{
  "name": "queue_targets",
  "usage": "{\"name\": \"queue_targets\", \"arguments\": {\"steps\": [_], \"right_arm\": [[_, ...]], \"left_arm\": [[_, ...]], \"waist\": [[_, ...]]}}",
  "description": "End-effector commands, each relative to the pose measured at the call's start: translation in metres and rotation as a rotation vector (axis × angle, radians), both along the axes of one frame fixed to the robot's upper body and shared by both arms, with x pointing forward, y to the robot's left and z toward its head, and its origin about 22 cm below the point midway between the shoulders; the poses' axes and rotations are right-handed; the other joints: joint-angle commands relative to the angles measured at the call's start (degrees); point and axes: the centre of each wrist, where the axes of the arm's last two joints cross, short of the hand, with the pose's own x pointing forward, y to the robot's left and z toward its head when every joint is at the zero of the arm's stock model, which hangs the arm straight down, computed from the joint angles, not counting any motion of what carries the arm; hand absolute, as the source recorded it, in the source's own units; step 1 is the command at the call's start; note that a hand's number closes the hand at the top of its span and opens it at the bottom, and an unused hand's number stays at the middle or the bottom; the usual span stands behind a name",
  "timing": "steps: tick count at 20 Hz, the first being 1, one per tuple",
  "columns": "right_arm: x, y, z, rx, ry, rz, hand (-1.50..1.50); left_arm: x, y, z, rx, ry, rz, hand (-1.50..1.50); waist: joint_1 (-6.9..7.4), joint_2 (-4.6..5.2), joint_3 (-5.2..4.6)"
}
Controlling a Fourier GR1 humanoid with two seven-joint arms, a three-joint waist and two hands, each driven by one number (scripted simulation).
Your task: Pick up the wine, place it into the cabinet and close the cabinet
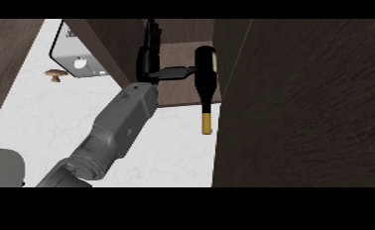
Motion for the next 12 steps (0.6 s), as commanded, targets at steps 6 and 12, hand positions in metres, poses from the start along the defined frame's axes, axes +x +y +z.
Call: {"name": "queue_targets", "arguments": {"steps": [6,12], "right_arm": [[-0.019,-0.003,0.003,0.006,-0.006,-0.034,-1.5],[-0.014,-0.011,-0.008,-0.005,-0.013,-0.051,-1.5]], "left_arm": [[-0.04,-0.006,-0.034,-0.019,0.051,0.008,-1.5],[-0.096,-0.047,-0.034,-0.01,0.046,-0.031,-1.5]], "waist": [[1.97,-0.42,-0.03],[3.74,-0.66,0.05]]}}
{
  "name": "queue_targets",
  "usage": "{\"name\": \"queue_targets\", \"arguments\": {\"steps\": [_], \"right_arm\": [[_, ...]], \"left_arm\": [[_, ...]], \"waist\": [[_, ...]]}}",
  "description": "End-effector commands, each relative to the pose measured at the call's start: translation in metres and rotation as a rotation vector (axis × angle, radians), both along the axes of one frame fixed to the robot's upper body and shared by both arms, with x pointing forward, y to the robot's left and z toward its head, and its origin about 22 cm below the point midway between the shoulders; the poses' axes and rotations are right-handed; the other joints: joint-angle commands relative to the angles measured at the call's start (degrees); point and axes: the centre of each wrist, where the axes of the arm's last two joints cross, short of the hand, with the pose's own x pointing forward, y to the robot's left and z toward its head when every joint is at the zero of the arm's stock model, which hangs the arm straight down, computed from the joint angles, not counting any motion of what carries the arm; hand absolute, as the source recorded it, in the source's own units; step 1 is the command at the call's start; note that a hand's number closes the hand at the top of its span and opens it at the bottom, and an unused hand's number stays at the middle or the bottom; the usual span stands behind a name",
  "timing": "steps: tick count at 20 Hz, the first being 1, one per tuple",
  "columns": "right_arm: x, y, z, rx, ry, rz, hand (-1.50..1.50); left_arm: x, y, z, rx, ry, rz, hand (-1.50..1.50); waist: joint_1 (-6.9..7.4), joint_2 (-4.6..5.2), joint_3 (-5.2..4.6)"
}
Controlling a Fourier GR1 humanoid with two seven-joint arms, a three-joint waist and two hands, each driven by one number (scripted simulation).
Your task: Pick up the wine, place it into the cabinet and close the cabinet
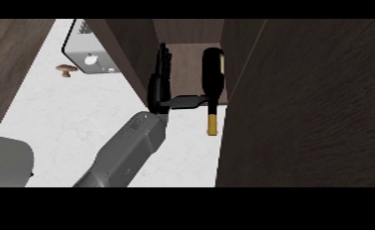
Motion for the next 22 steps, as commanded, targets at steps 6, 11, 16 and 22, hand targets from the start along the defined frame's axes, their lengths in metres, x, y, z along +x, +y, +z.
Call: {"name": "queue_targets", "arguments": {"steps": [6,11,16,22], "right_arm": [[-0.018,-0.016,-0.002,0.011,-0.037,-0.032,-1.5],[-0.027,-0.017,0.008,0.011,-0.024,-0.052,-1.5],[-0.016,-0.009,0.002,-0.003,-0.011,-0.055,-1.5],[-0.013,-0.017,0.004,-0.006,-0.022,-0.023,-1.5]], "left_arm": [[-0.063,-0.022,0.015,-0.027,-0.049,-0.06,-1.5],[-0.108,-0.035,0.035,-0.09,-0.062,-0.02,-1.5],[-0.141,-0.038,0.043,-0.078,-0.048,0.006,-1.5],[-0.165,0.005,0.049,-0.117,-0.077,0.008,-1.5]], "waist": [[1.82,0.0,0.05],[2.0,-0.14,0.04],[1.84,0.05,0.02],[1.89,0.12,0.01]]}}
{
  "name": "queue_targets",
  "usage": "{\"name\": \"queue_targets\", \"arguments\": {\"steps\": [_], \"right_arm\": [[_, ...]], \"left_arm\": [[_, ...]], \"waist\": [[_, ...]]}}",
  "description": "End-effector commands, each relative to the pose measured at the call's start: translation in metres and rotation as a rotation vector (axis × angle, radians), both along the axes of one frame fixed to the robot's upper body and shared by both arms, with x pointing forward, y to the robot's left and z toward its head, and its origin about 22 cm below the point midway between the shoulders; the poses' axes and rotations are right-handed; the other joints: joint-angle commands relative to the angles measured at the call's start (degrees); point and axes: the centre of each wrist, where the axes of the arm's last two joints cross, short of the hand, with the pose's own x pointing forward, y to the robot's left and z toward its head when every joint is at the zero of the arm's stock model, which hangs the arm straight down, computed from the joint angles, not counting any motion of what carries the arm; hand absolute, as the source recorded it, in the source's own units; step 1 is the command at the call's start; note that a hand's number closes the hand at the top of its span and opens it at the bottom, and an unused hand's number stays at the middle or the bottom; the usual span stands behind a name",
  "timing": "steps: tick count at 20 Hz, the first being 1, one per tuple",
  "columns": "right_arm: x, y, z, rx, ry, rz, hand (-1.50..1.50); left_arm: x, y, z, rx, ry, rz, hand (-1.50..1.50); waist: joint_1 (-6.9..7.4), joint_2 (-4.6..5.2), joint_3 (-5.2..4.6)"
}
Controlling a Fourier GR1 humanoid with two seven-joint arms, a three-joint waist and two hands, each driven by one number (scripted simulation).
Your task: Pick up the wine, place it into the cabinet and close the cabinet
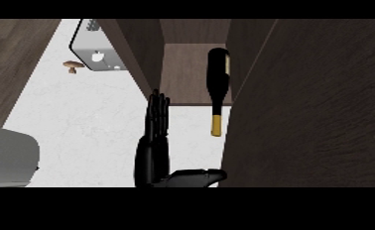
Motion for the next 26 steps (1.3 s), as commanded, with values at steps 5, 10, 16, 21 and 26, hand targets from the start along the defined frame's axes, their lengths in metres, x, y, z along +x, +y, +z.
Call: {"name": "queue_targets", "arguments": {"steps": [5,10,16,21,26], "right_arm": [[-0.014,-0.007,0.003,0.043,0.021,0.135,-1.5],[-0.02,0.002,0.004,-0.02,0.074,0.211,1.5],[-0.03,0.011,0.006,-0.058,0.031,0.228,1.5],[-0.031,0.018,-0.001,0.025,0.173,0.352,1.5],[-0.042,0.025,-0.009,0.062,0.217,0.379,1.5]], "left_arm": [[-0.049,0.032,0.016,-0.015,-0.024,-0.068,-1.5],[-0.05,0.077,0.03,-0.002,-0.013,-0.14,-1.5],[-0.062,0.113,0.031,0.023,-0.052,-0.152,-1.5],[-0.06,0.125,0.048,0.02,-0.034,-0.124,-1.5],[-0.069,0.159,0.059,0.019,-0.068,-0.121,-1.5]], "waist": [[-0.07,0.01,0.01],[0.03,-0.01,-0.03],[-0.11,0.04,-0.05],[-0.08,0.01,-0.05],[0.12,-0.11,-0.04]]}}
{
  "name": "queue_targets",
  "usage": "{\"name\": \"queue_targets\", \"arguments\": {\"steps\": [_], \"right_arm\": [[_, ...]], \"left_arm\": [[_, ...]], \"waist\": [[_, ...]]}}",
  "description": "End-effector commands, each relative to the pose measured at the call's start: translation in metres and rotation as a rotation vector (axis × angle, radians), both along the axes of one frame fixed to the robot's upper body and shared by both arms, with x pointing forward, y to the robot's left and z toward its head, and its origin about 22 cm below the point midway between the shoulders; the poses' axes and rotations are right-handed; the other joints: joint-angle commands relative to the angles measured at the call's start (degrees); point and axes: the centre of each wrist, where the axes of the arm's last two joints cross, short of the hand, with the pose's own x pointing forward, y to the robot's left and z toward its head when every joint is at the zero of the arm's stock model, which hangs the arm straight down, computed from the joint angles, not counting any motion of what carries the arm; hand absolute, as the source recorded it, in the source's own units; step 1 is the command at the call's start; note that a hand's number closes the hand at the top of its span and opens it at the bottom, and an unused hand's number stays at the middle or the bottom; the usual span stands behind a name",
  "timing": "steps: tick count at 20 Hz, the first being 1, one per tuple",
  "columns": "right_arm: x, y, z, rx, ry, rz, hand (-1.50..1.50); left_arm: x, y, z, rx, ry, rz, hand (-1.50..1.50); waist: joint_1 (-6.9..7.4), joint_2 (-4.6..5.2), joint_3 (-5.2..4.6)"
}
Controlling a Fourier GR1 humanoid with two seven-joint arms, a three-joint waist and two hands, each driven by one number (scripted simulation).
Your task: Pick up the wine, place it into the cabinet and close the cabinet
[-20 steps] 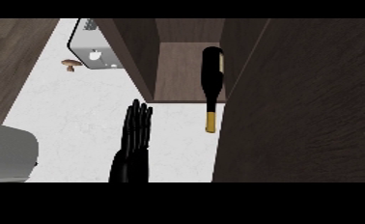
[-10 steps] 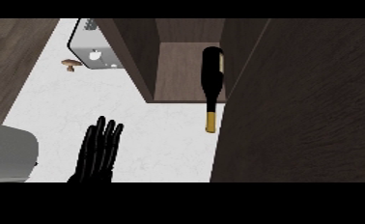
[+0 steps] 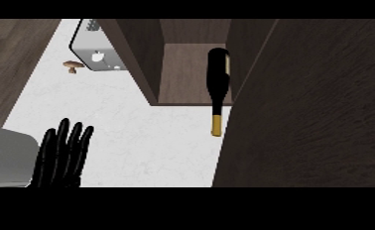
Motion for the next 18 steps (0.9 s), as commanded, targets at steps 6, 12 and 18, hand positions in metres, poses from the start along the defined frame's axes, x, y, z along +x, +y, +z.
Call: {"name": "queue_targets", "arguments": {"steps": [6,12,18], "right_arm": [[-0.031,0.022,0.017,0.002,-0.054,0.271,1.5],[-0.048,0.05,0.016,0.046,-0.034,0.343,1.5],[-0.064,0.07,0.019,0.073,-0.02,0.362,1.5]], "left_arm": [[0.005,0.048,0.018,-0.013,-0.031,0.079,-1.5],[-0.002,0.086,0.015,0.016,-0.01,0.086,-1.5],[-0.004,0.098,0.009,0.014,0.008,0.071,-1.5]], "waist": [[0.23,-0.09,-0.05],[0.08,-0.31,-0.08],[-0.34,-0.61,-0.19]]}}
